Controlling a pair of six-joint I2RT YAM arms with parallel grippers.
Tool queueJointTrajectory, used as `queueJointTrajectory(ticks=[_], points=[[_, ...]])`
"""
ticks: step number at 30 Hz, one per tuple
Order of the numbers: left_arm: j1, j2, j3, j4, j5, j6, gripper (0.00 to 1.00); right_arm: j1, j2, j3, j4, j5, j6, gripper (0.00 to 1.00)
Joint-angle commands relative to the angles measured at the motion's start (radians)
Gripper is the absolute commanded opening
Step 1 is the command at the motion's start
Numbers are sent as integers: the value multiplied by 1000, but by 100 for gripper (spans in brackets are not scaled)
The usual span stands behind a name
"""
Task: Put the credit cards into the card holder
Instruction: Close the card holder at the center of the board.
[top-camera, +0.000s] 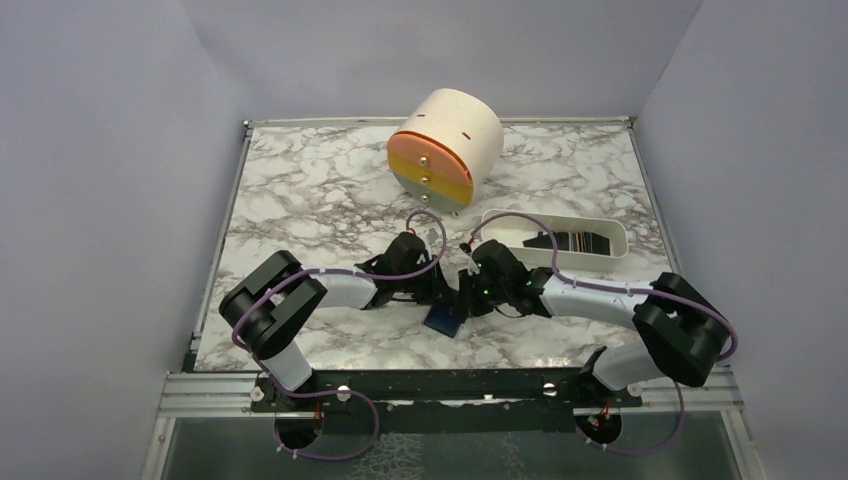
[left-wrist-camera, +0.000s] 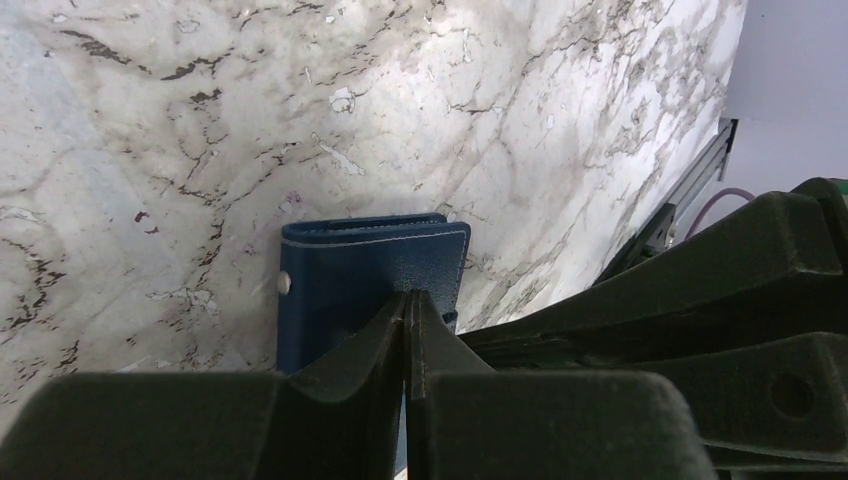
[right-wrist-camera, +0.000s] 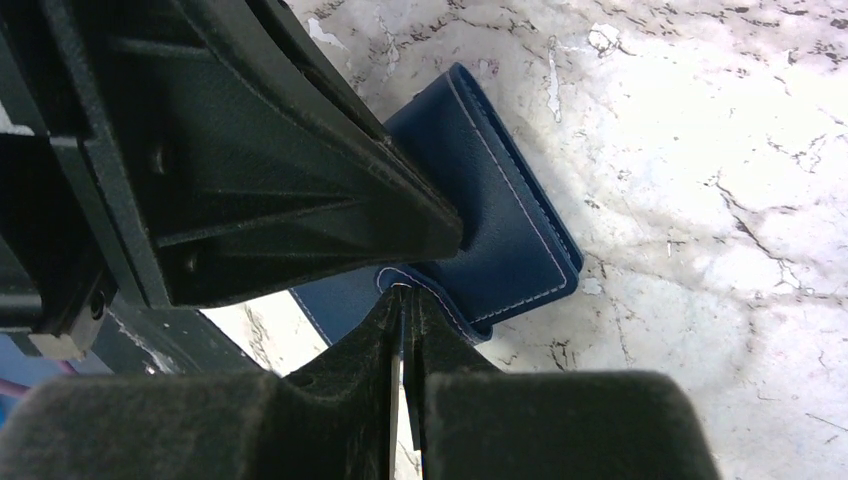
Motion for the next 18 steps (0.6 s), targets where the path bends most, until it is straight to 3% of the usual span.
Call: queueJointTrajectory(ticks=[1, 18], points=[[-10, 43, -46, -97, -66, 33, 7, 13, 119, -14, -129, 131, -11, 7], [-10, -27, -60, -200, -136, 69, 7, 5, 378, 98, -200, 75, -83, 8]])
